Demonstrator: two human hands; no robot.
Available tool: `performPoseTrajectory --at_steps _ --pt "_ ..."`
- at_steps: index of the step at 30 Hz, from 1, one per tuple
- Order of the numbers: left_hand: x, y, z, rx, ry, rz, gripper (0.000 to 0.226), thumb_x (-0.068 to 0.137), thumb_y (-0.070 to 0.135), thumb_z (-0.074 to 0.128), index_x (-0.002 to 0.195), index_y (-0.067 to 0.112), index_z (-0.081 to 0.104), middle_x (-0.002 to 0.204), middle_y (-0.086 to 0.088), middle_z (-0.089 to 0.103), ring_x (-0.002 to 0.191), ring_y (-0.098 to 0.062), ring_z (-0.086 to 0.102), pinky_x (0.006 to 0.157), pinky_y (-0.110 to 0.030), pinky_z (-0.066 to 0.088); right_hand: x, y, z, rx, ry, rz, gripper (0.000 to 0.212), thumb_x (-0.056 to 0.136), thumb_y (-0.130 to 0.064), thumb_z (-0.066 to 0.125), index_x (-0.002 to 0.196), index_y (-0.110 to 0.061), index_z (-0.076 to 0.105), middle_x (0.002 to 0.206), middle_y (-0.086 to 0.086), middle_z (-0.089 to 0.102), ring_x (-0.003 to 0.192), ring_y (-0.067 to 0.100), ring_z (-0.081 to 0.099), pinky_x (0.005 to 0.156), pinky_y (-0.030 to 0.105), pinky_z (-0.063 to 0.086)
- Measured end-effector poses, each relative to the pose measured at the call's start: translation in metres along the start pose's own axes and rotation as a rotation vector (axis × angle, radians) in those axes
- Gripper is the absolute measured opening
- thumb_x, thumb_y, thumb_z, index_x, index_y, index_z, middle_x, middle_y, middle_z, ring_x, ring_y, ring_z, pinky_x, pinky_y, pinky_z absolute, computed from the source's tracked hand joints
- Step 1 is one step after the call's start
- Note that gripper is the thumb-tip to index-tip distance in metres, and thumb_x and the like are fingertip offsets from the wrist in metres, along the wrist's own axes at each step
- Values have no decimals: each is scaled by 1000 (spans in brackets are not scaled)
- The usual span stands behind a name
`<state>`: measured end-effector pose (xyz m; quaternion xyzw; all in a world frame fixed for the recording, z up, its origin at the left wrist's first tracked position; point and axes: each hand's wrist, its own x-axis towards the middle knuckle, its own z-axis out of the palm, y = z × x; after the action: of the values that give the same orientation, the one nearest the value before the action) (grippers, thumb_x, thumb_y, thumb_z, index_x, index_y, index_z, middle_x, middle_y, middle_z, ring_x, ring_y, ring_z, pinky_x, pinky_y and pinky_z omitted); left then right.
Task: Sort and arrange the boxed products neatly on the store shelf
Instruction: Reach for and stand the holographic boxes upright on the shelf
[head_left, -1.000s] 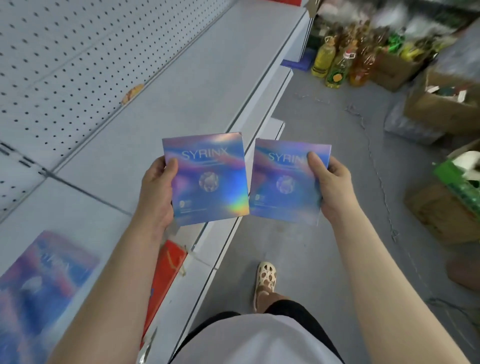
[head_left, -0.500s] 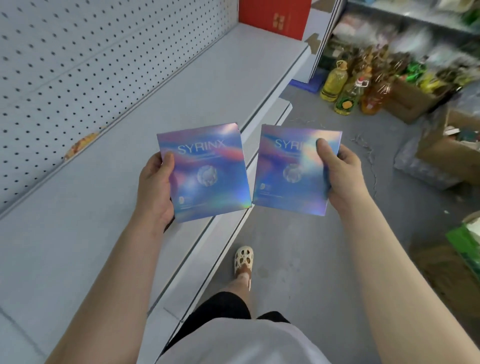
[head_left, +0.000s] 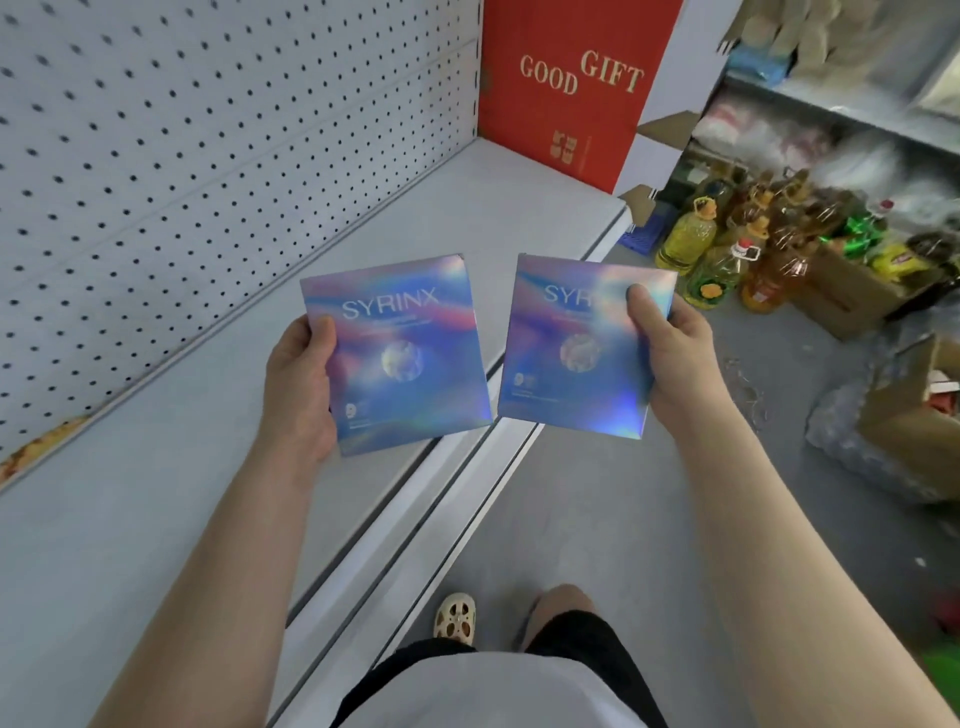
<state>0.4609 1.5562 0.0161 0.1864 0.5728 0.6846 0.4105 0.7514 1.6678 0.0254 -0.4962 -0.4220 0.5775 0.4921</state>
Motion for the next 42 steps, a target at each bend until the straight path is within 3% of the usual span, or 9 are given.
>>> performPoseTrajectory --at_steps 5,9,15,19,24,28,33,38,42 --pt "46 -7 46 24 126 55 18 101 19 50 87 18 62 80 7 72 72 -10 66 70 -25 55 101 -8 -2 1 -104 9 19 94 -31 66 105 -16 69 103 6 76 90 25 74 72 38 59" --pt "70 -16 87 1 269 96 17 101 19 49 89 18 61 77 10 72 69 -7 66 65 -20 54 182 -14 2 -32 -200 20 21 92 -32 67 106 -16 69 107 8 75 99 30 72 88 50 58" --pt "94 -26 128 -15 431 104 16 101 19 49 89 17 60 82 3 69 71 -14 63 68 -26 53 270 -25 23 -62 -328 30 22 93 -28 68 109 -13 63 99 2 73 91 23 71 90 53 57" --pt "113 -26 136 -22 483 99 18 100 23 51 85 19 61 83 1 69 72 -16 63 66 -26 54 309 -33 49 -70 -430 -14 7 90 -27 70 96 -25 67 93 0 72 83 20 69 80 42 59" --pt "143 -19 139 -23 447 96 18 100 28 51 91 18 63 92 -3 70 78 -19 64 72 -33 56 356 -41 88 -114 -480 -76 10 87 -27 73 93 -26 65 91 6 63 84 23 57 81 47 50" --pt "166 -15 143 -49 475 104 16 100 27 51 93 15 60 96 -11 61 86 -23 54 77 -38 47 402 -45 125 -180 -493 -101 13 86 -24 75 95 -22 67 88 2 63 80 18 54 78 39 46" --pt "186 -18 151 -50 545 140 18 101 26 50 91 17 62 83 1 68 71 -13 64 66 -28 56 459 -35 177 -149 -643 4 8 90 -18 71 97 -21 67 93 0 71 79 18 64 74 34 53" --pt "198 -24 164 -94 688 132 19 100 25 51 96 9 58 85 -9 59 79 -18 53 68 -32 49 500 -15 218 -237 -807 -39 16 90 -20 71 105 -20 67 105 -1 69 95 14 60 89 34 46" --pt "203 -30 175 -124 755 120 21 100 25 50 103 5 58 92 -12 57 87 -23 50 78 -40 44 522 1 232 -326 -725 -86 34 88 -21 73 120 -19 63 113 -6 70 97 5 63 85 22 49"
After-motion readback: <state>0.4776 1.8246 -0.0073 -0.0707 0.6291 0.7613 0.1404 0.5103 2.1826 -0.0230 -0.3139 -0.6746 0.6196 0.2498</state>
